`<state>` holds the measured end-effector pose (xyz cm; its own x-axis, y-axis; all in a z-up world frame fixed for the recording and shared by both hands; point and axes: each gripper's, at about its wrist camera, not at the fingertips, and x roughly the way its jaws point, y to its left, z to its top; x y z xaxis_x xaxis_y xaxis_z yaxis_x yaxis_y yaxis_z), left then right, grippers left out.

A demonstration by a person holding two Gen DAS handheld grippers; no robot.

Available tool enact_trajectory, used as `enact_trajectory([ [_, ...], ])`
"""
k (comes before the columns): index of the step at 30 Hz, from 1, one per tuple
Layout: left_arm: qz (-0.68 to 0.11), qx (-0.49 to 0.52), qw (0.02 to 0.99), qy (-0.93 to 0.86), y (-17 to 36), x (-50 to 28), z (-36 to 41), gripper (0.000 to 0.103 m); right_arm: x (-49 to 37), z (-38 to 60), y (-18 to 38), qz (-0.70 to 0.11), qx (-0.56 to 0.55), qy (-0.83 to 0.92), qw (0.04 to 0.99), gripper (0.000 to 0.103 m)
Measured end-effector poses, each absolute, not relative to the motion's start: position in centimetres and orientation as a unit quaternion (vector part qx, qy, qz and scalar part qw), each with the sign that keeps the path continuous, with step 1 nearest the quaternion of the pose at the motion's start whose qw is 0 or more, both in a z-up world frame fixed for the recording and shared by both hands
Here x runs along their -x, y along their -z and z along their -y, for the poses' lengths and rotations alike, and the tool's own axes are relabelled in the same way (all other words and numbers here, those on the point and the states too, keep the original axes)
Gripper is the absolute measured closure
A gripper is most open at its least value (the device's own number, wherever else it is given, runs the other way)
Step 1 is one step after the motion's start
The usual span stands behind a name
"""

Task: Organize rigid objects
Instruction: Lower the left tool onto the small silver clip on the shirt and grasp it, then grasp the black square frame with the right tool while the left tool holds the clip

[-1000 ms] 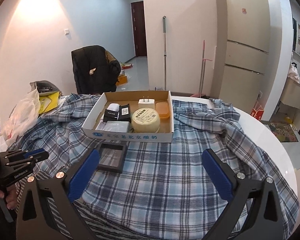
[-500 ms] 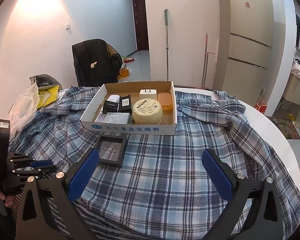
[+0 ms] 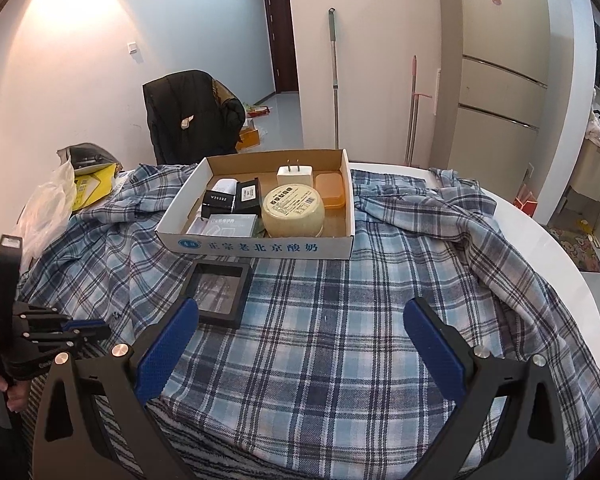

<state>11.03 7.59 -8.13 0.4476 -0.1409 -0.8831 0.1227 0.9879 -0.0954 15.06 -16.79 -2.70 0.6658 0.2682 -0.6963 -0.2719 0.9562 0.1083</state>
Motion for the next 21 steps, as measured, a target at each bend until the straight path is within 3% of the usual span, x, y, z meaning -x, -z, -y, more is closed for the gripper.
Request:
enact_trajectory([
  [13,-0.496,0.055,0.864,0.064,5.6,-7.1,-6.1,0.096,-15.3,16.8,3.4,-0.39,-0.002,-0.156,0.908,0.001],
  [21,-0.536,0.045,0.84,0.064,6.5,-4.7,-5.4,0.096,-15.5,17.6,3.8,-0.397,-0.028,-0.167,0.902,0.001],
])
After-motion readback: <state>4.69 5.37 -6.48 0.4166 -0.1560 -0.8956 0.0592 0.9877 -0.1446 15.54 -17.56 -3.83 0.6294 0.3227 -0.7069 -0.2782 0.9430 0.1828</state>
